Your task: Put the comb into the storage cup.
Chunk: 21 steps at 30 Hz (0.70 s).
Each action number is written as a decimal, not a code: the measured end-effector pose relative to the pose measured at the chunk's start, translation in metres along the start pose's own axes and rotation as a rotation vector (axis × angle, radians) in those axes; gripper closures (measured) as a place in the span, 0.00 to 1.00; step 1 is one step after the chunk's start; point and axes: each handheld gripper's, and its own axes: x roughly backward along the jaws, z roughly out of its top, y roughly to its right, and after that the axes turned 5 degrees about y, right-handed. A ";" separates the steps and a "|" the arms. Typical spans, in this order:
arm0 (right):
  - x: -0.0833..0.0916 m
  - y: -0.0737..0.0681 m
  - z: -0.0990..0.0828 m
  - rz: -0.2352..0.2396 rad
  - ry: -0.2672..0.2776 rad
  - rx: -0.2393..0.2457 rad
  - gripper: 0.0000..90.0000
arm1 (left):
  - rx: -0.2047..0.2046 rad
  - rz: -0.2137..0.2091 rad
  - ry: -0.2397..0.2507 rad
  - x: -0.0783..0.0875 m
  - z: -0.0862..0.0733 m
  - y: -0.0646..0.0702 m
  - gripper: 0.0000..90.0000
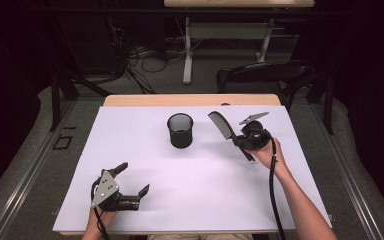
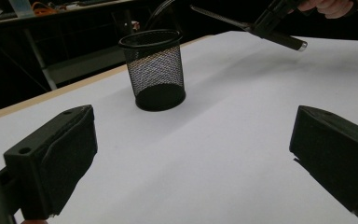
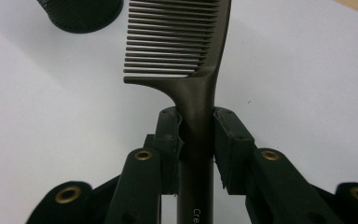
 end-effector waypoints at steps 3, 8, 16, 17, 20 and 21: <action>0.001 -0.002 0.000 0.003 0.009 0.001 0.81 | 0.002 -0.001 0.004 -0.001 0.000 -0.001 0.01; 0.006 -0.003 0.000 -0.005 0.062 0.012 0.81 | -0.001 -0.012 0.006 -0.004 0.000 -0.001 0.01; 0.010 -0.004 0.000 -0.006 0.116 0.023 0.81 | -0.001 -0.011 0.008 -0.005 0.001 -0.001 0.01; 0.010 -0.005 0.000 -0.011 0.126 0.026 0.81 | -0.001 -0.011 0.008 -0.005 0.001 -0.001 0.01; 0.011 -0.006 0.000 -0.012 0.133 0.025 0.81 | -0.005 -0.016 0.009 -0.006 0.001 -0.001 0.01; 0.011 -0.006 0.000 -0.011 0.139 0.025 0.81 | -0.005 -0.015 0.010 -0.006 0.001 -0.001 0.01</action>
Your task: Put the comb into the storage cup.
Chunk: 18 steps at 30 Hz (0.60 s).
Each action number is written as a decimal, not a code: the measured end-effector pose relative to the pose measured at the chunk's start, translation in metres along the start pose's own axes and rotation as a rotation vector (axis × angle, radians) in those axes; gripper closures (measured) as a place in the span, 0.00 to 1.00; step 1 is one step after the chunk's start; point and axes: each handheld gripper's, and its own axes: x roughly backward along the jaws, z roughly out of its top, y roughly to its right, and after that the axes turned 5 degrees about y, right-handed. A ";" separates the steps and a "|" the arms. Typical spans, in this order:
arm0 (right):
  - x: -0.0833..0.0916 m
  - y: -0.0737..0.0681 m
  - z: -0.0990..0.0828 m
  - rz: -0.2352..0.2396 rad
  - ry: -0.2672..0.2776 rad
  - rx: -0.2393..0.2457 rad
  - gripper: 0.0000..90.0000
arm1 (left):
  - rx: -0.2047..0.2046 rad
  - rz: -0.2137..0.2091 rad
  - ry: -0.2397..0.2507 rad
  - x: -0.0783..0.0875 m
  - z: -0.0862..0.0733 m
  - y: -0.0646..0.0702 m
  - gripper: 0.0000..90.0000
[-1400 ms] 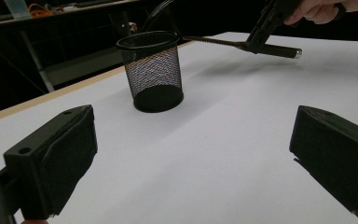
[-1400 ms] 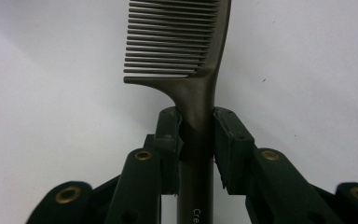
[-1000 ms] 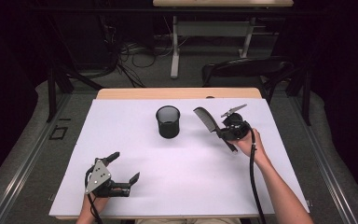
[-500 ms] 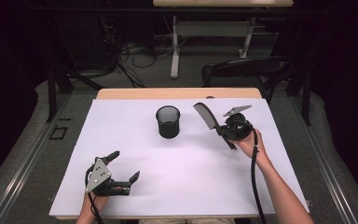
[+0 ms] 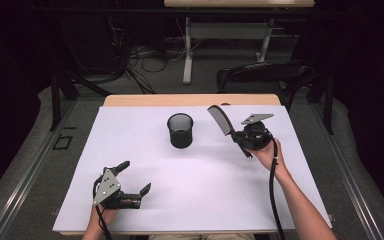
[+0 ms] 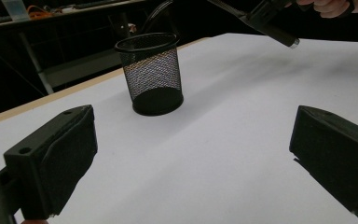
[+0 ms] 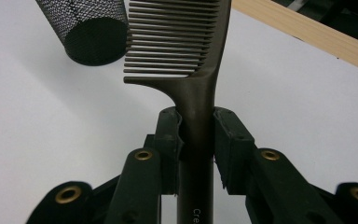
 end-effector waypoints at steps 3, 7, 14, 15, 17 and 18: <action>0.001 -0.001 0.000 0.001 0.016 0.005 0.81 | -0.002 -0.002 -0.001 0.000 0.000 0.000 0.01; 0.001 -0.003 0.001 -0.002 0.038 0.006 0.81 | -0.001 0.001 0.002 0.000 0.000 0.000 0.01; 0.001 -0.006 0.002 0.008 0.069 0.014 0.81 | -0.001 0.001 0.000 0.000 0.000 0.000 0.01; 0.001 -0.007 0.003 0.006 0.069 0.015 0.81 | 0.000 0.003 0.001 0.000 0.000 0.000 0.01; 0.000 -0.008 0.003 0.008 0.075 0.017 0.81 | 0.001 0.005 0.000 0.000 0.000 0.000 0.01; 0.000 -0.009 0.004 0.006 0.078 0.023 0.81 | -0.001 0.003 0.000 0.000 0.000 -0.001 0.01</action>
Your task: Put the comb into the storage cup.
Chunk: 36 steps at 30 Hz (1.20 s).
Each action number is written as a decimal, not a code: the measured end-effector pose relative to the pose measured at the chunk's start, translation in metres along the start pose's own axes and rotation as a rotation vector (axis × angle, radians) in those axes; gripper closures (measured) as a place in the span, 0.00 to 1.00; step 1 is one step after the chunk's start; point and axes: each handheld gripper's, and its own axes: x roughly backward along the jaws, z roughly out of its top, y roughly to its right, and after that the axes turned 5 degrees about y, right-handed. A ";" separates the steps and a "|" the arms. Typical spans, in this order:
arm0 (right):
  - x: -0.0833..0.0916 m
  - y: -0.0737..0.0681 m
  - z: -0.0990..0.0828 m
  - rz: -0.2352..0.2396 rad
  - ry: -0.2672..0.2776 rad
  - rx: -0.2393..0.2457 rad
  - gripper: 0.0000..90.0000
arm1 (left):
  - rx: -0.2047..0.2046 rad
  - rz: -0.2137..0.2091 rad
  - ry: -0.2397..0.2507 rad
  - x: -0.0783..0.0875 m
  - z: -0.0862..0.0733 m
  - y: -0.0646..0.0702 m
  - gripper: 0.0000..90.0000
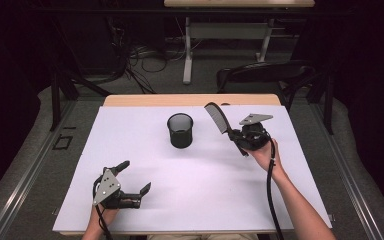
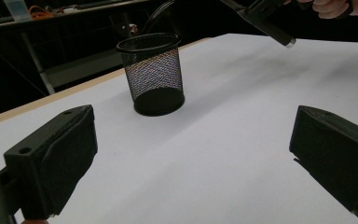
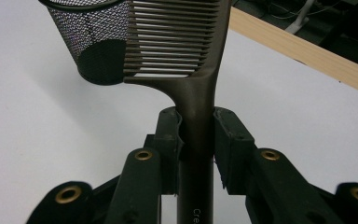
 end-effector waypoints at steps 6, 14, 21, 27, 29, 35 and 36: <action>0.000 -0.006 0.003 0.007 0.028 0.011 0.81 | -0.001 -0.003 -0.001 -0.002 0.000 0.000 0.01; 0.000 -0.011 0.008 0.012 0.056 0.018 0.81 | 0.002 0.007 -0.003 0.002 0.000 0.000 0.01; 0.000 -0.015 0.013 0.020 0.091 0.024 0.81 | 0.001 0.008 -0.005 0.002 0.000 0.000 0.01; 0.000 -0.019 0.017 0.023 0.115 0.024 0.81 | 0.003 0.009 -0.002 0.002 -0.001 0.000 0.01; 0.000 -0.019 0.019 0.028 0.124 0.017 0.81 | 0.003 0.008 -0.004 0.001 0.000 0.000 0.01; -0.001 -0.019 0.023 0.029 0.148 0.009 0.81 | 0.006 0.008 -0.002 0.001 -0.001 0.000 0.01; -0.001 -0.019 0.024 0.029 0.153 0.005 0.81 | 0.005 0.008 -0.002 0.001 -0.001 0.000 0.01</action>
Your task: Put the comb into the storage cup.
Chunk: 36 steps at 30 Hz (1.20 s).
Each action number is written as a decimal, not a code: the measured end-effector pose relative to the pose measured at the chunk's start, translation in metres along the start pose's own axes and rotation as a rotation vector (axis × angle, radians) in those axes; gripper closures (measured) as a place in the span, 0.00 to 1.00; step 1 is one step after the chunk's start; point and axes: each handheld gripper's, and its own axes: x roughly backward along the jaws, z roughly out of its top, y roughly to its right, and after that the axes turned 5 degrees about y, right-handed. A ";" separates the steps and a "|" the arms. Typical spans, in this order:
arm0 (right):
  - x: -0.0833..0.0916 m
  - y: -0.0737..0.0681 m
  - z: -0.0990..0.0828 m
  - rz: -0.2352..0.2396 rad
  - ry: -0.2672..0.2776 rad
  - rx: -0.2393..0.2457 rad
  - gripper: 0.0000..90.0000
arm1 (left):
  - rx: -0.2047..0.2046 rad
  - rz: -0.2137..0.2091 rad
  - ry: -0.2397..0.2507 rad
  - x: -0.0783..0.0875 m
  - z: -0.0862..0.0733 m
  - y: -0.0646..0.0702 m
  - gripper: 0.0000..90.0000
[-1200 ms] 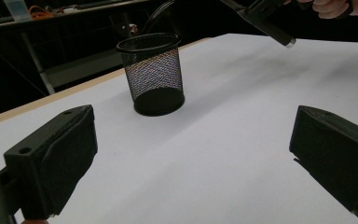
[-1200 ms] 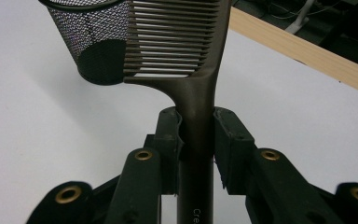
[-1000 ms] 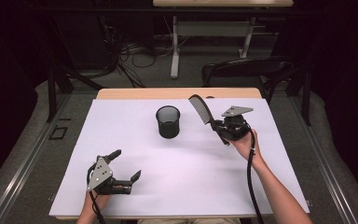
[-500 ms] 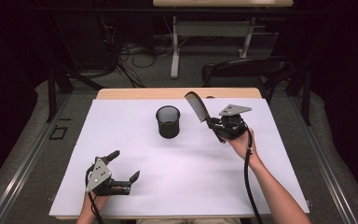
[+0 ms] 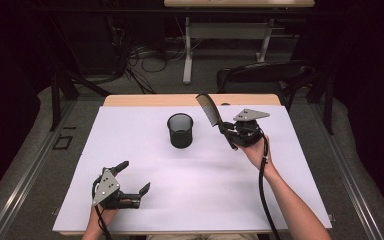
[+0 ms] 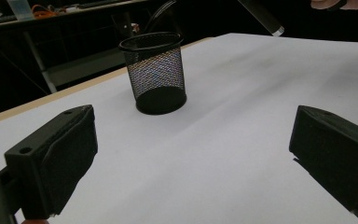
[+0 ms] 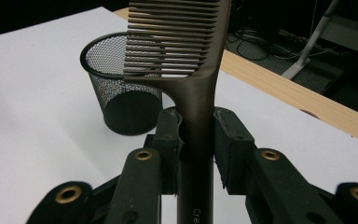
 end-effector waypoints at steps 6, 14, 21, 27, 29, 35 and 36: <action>-0.003 0.001 0.004 0.006 0.020 -0.014 0.81 | -0.001 0.002 0.001 0.001 0.000 0.000 0.01; -0.005 -0.001 0.010 0.013 0.041 -0.022 0.81 | -0.004 0.000 0.000 0.000 0.000 0.000 0.01; -0.006 -0.003 0.014 0.015 0.056 -0.024 0.81 | -0.004 0.001 0.001 0.001 0.000 0.000 0.01; -0.009 -0.005 0.018 0.020 0.065 -0.027 0.81 | -0.003 0.000 0.001 0.001 0.000 0.000 0.01; -0.010 -0.006 0.019 0.021 0.068 -0.027 0.81 | -0.003 0.001 0.001 0.001 0.000 0.000 0.01; -0.011 -0.006 0.021 0.022 0.079 -0.032 0.81 | -0.002 0.000 0.002 0.000 0.000 0.000 0.01; -0.011 -0.006 0.022 0.022 0.080 -0.032 0.81 | -0.002 0.000 0.002 0.000 0.000 0.000 0.01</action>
